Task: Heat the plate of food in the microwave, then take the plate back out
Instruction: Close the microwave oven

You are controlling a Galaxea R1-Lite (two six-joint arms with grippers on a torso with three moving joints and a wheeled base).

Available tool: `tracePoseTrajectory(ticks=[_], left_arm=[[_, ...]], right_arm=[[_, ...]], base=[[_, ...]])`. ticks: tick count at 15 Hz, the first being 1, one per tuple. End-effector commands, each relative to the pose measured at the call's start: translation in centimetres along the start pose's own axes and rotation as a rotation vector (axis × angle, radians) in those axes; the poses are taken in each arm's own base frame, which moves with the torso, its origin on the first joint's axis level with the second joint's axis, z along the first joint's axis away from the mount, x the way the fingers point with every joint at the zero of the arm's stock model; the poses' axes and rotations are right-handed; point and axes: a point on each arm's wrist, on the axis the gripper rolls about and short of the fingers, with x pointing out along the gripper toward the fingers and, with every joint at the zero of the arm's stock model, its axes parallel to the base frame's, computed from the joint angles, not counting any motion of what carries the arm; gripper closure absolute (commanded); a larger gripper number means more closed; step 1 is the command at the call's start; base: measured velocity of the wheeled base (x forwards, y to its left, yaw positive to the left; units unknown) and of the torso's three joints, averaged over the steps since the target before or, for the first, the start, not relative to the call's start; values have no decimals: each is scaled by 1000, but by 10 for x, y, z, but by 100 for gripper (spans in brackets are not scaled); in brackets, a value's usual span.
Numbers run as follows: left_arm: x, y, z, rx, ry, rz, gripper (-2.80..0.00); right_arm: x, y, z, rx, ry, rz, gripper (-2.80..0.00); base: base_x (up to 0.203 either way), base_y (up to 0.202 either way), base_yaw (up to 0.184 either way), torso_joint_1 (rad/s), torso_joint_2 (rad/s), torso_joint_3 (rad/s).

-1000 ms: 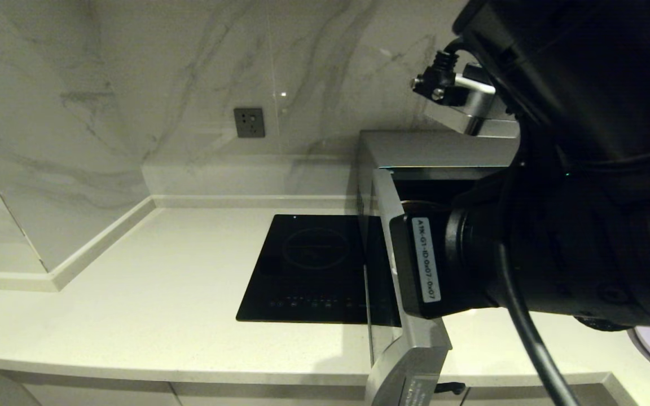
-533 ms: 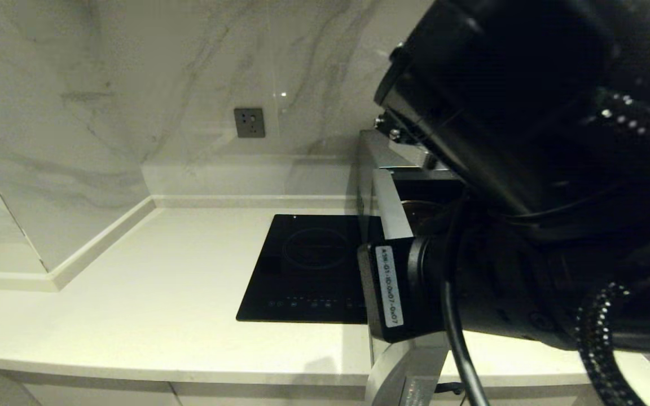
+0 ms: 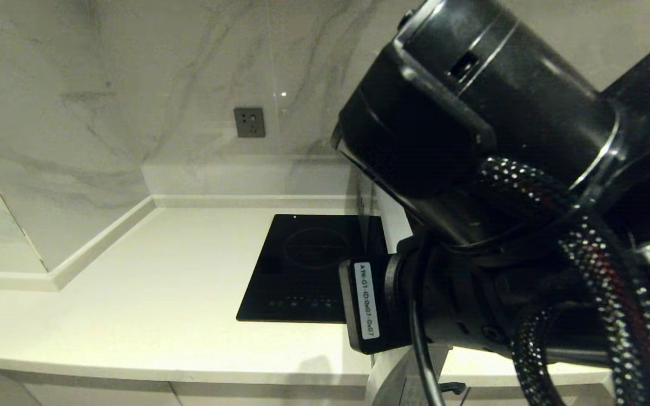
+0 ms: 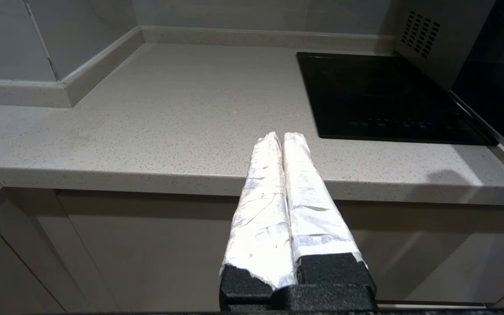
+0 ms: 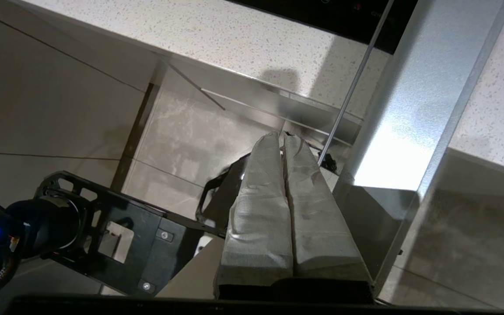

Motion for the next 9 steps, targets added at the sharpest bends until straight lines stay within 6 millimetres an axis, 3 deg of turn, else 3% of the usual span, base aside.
tracePoseTrajectory(ticks=[1, 9], left_arm=[[0, 0, 0, -1, -1, 1, 0], [0, 0, 0, -1, -1, 1, 0]], right_arm=[[6, 1, -2, 3, 13, -17, 0], [14, -11, 5, 110, 15, -69, 0]], base=[[0, 0, 0, 0, 0, 0], [0, 0, 0, 0, 0, 0]])
